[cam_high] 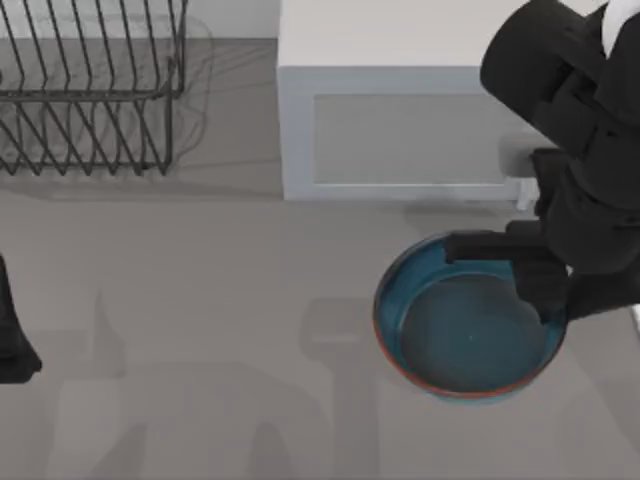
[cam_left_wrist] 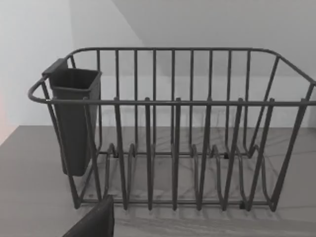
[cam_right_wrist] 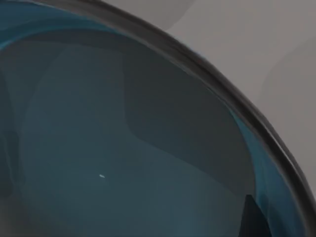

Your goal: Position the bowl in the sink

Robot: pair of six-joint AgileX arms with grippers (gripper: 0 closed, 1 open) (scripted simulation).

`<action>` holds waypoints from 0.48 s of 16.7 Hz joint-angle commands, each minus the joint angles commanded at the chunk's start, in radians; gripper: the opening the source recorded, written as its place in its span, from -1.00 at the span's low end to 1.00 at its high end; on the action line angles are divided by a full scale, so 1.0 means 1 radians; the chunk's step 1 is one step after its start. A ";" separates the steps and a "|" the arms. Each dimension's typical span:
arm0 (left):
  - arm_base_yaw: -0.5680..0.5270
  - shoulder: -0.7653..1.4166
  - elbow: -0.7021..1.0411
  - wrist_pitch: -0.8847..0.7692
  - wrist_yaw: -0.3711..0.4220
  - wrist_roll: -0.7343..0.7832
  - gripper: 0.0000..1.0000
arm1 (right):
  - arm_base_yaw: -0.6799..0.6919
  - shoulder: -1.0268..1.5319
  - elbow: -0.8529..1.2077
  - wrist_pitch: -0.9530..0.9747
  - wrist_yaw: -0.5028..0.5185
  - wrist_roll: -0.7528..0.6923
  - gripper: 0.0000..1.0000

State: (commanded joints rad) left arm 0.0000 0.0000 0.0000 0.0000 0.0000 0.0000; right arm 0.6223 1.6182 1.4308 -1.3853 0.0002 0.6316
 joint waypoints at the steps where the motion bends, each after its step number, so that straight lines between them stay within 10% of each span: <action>1: 0.000 0.000 0.000 0.000 0.000 0.000 1.00 | -0.006 -0.001 0.001 0.010 -0.004 -0.003 -1.00; 8: 0.000 0.000 0.000 0.000 0.000 0.000 1.00 | -0.216 -0.068 -0.023 0.359 -0.133 -0.109 -1.00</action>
State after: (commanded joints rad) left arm 0.0000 0.0000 0.0000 0.0000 0.0000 0.0000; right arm 0.4058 1.5498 1.4076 -1.0268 -0.1326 0.5224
